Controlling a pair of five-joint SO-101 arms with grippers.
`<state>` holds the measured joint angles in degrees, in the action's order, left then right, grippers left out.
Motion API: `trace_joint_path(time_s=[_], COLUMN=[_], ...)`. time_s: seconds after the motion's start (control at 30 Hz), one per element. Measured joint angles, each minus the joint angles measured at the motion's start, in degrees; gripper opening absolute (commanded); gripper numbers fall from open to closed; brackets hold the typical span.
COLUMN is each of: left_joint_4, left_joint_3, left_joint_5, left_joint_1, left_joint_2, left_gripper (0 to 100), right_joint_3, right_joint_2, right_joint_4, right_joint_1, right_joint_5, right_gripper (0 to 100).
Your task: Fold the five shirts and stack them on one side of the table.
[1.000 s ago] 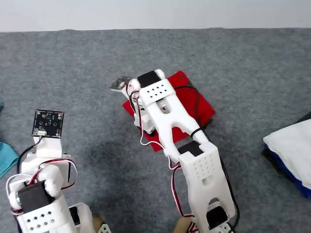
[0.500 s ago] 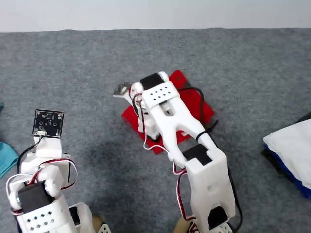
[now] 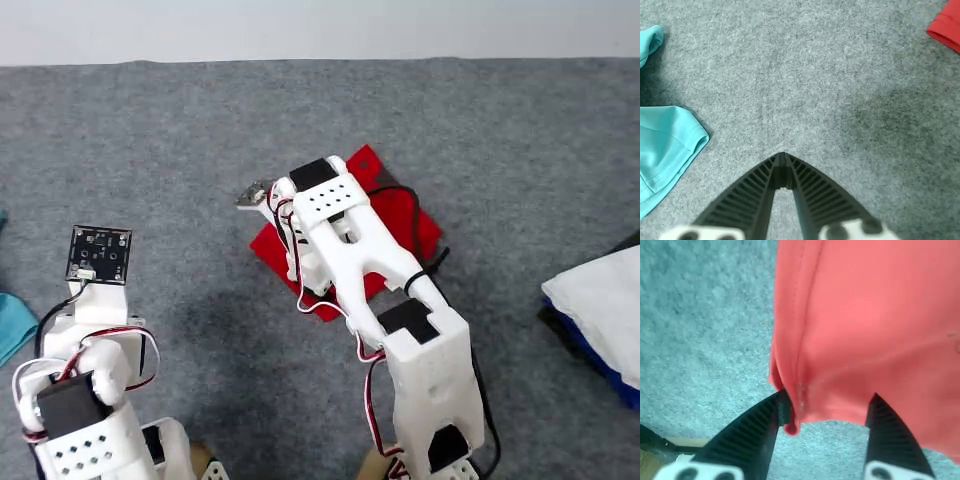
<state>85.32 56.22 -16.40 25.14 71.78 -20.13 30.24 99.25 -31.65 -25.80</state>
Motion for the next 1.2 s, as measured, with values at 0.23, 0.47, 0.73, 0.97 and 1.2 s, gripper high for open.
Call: trace_joint_path(time_s=[0.23, 0.47, 0.73, 0.97, 1.2], left_joint_4=[0.0, 0.0, 0.0, 0.0, 0.0], left_joint_3=[0.0, 0.0, 0.0, 0.0, 0.0], left_joint_5=[0.0, 0.0, 0.0, 0.0, 0.0], left_joint_1=[0.0, 0.0, 0.0, 0.0, 0.0], left_joint_2=[0.0, 0.0, 0.0, 0.0, 0.0], left_gripper=[0, 0, 0, 0, 0], right_joint_3=[-1.5, -7.5, -19.1, -32.2, -44.7], right_joint_2=[-3.2, 0.8, 13.5, 25.6, 33.4], right_joint_4=[-0.2, -6.4, -8.8, -8.9, -8.8], right_joint_1=[-2.8, -4.0, -8.2, -8.4, -8.0], right_joint_5=[0.2, 0.3, 0.3, 0.4, -1.9], right_gripper=[26.8, 26.8, 26.8, 23.2, 4.1])
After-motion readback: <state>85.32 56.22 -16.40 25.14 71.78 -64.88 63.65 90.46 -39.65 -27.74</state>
